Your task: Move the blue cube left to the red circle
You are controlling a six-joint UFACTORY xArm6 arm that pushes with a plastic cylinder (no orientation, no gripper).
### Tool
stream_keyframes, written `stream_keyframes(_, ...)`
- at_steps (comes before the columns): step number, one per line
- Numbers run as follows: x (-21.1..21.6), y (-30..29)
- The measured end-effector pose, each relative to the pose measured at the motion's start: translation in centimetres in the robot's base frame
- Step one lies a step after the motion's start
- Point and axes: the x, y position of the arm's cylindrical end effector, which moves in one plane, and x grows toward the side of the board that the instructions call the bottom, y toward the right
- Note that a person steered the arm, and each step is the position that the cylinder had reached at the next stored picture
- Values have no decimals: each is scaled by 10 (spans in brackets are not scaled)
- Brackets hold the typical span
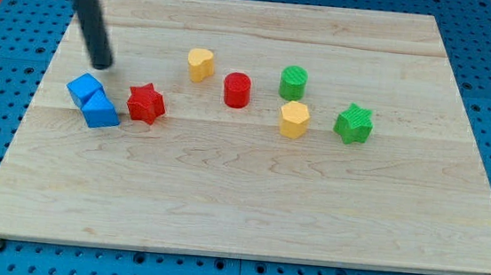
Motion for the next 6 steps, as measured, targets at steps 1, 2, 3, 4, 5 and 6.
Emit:
stream_keyframes(1,19,-62)
stream_keyframes(2,44,-63)
stream_keyframes(3,60,-61)
stream_keyframes(4,68,-53)
stream_keyframes(5,48,40)
stream_keyframes(6,40,100)
